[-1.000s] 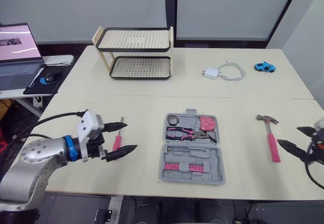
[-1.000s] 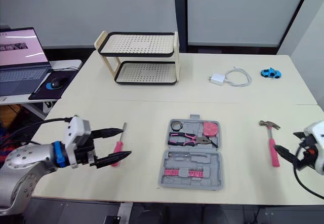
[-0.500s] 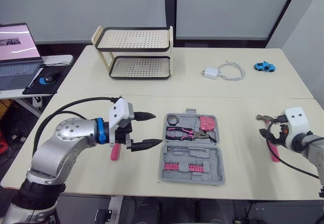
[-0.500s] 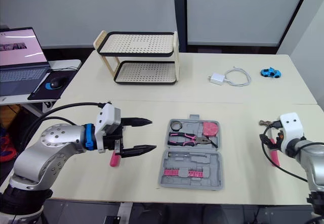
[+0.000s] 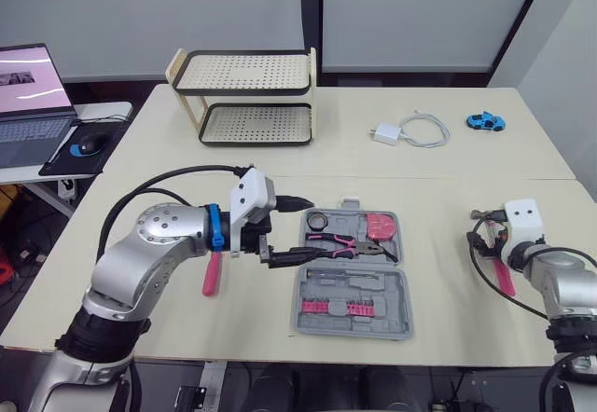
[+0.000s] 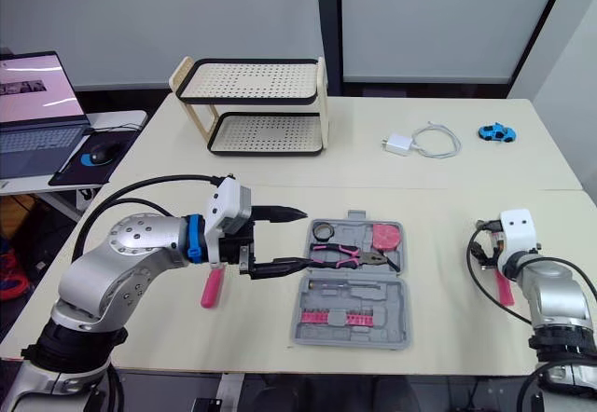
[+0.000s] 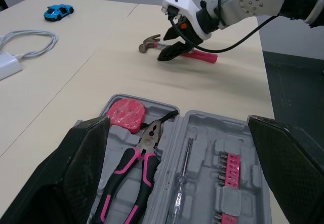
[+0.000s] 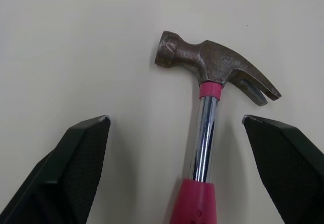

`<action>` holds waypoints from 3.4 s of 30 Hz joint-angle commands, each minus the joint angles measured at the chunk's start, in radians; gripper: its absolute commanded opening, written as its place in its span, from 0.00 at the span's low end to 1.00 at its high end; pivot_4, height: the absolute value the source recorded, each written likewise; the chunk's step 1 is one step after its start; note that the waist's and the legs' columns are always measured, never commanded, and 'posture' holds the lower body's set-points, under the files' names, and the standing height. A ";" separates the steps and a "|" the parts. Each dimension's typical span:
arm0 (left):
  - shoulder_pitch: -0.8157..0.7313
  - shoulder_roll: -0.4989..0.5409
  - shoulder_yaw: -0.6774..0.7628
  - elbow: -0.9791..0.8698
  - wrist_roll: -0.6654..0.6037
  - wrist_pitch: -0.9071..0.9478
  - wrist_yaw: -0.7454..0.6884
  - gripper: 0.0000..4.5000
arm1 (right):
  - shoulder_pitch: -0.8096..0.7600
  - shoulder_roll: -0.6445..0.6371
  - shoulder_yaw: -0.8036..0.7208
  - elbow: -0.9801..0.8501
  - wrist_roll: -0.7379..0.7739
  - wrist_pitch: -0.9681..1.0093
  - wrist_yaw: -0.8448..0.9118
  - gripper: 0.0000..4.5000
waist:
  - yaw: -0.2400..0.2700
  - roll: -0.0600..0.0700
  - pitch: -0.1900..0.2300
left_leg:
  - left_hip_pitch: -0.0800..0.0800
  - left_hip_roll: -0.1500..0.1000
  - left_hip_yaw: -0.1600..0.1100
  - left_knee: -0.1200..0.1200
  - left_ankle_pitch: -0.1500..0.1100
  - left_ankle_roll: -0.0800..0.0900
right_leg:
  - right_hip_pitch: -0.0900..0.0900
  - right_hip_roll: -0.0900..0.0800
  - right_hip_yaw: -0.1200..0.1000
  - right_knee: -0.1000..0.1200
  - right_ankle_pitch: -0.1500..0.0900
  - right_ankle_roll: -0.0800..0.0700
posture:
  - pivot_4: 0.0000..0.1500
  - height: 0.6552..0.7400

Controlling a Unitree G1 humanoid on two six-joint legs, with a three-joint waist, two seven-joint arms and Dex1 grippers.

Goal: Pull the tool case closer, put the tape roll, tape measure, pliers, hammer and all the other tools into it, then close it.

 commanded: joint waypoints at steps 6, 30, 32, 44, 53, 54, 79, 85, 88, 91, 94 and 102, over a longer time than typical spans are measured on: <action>-0.013 0.001 -0.003 -0.039 -0.012 0.006 0.003 1.00 | -0.063 0.029 -0.053 0.110 0.004 -0.068 -0.050 0.91 | -0.002 0.000 0.000 | 0.000 0.000 0.000 0.000 0.000 0.000 | 0.000 0.000 0.000 0.000 0.000 0.000 | 1.00 1.00; 0.064 0.067 0.030 -0.053 0.001 -0.038 -0.054 1.00 | 0.155 0.012 -0.091 -0.423 0.131 0.194 0.040 0.02 | -0.001 0.003 0.000 | 0.000 0.000 0.000 -0.001 0.000 0.000 | -0.001 0.000 0.002 0.000 0.000 0.000 | 1.00 1.00; 0.107 0.105 0.035 -0.054 0.013 -0.085 -0.102 1.00 | 0.218 0.027 -0.092 -0.570 0.156 0.278 0.023 0.02 | -0.001 0.003 0.000 | 0.000 0.000 0.000 -0.001 0.000 0.000 | -0.002 0.000 0.002 0.000 0.000 0.000 | 1.00 1.00; 0.244 0.176 0.028 -0.051 0.080 -0.260 -0.200 1.00 | 0.407 0.227 -0.026 -0.889 0.136 0.424 -0.147 0.02 | 0.004 0.003 0.000 | 0.000 0.000 -0.001 -0.001 -0.003 0.005 | -0.002 0.001 0.004 0.000 0.000 0.000 | 1.00 1.00; 0.256 0.172 0.032 -0.060 0.076 -0.267 -0.191 1.00 | 0.445 0.295 0.009 -0.829 0.073 0.313 -0.203 0.02 | 0.003 0.004 0.000 | 0.001 0.000 -0.001 -0.002 -0.003 0.005 | -0.002 0.001 0.004 0.000 0.000 0.000 | 1.00 1.00; 0.255 0.170 0.030 -0.061 0.076 -0.265 -0.189 1.00 | 0.446 0.301 0.009 -0.822 0.071 0.299 -0.205 0.02 | 0.002 0.004 0.000 | 0.001 0.000 -0.001 -0.002 -0.003 0.005 | -0.002 0.001 0.004 0.000 0.000 0.000 | 1.00 1.00; 0.242 0.159 0.021 -0.053 0.083 -0.263 -0.175 1.00 | 0.459 0.364 0.034 -0.748 0.051 0.220 -0.212 0.19 | 0.001 0.004 0.000 | 0.002 0.000 0.000 -0.002 -0.003 0.005 | -0.002 0.002 0.006 0.001 0.000 0.000 | 1.00 1.00; 0.246 0.156 0.022 -0.053 0.089 -0.269 -0.172 1.00 | 0.459 0.369 -0.012 -0.826 0.091 0.269 -0.209 0.65 | 0.001 0.004 0.000 | 0.002 0.000 0.000 -0.002 -0.003 0.005 | -0.002 0.002 0.006 0.001 0.000 0.000 | 1.00 1.00; 0.248 0.157 0.027 -0.048 0.090 -0.271 -0.169 1.00 | 0.471 0.352 -0.060 -0.930 0.150 0.361 -0.183 0.89 | 0.001 0.004 0.000 | 0.001 0.000 0.000 -0.002 -0.003 0.005 | -0.002 0.002 0.006 0.001 0.000 0.000 | 1.00 1.00; 0.251 0.157 0.032 -0.046 0.091 -0.273 -0.167 1.00 | 0.487 0.311 -0.114 -1.019 0.223 0.459 -0.132 0.99 | 0.001 0.004 0.000 | 0.001 0.000 0.000 -0.002 -0.003 0.005 | -0.002 0.002 0.007 0.001 0.000 0.000 | 1.00 1.00; 0.256 0.154 0.037 -0.048 0.086 -0.273 -0.162 1.00 | 0.513 0.173 -0.129 -1.080 0.252 0.474 -0.034 0.99 | 0.002 0.004 0.000 | 0.001 0.000 0.000 -0.002 -0.003 0.005 | -0.002 0.002 0.006 0.001 0.000 0.000 | 1.00 1.00; 0.261 0.145 0.047 -0.065 0.038 -0.254 -0.159 1.00 | 0.580 -0.477 -0.012 -0.977 0.078 0.003 0.463 0.99 | 0.001 0.003 0.000 | 0.002 0.000 0.004 -0.001 -0.003 0.005 | -0.001 0.004 0.006 0.000 0.000 0.001 | 1.00 1.00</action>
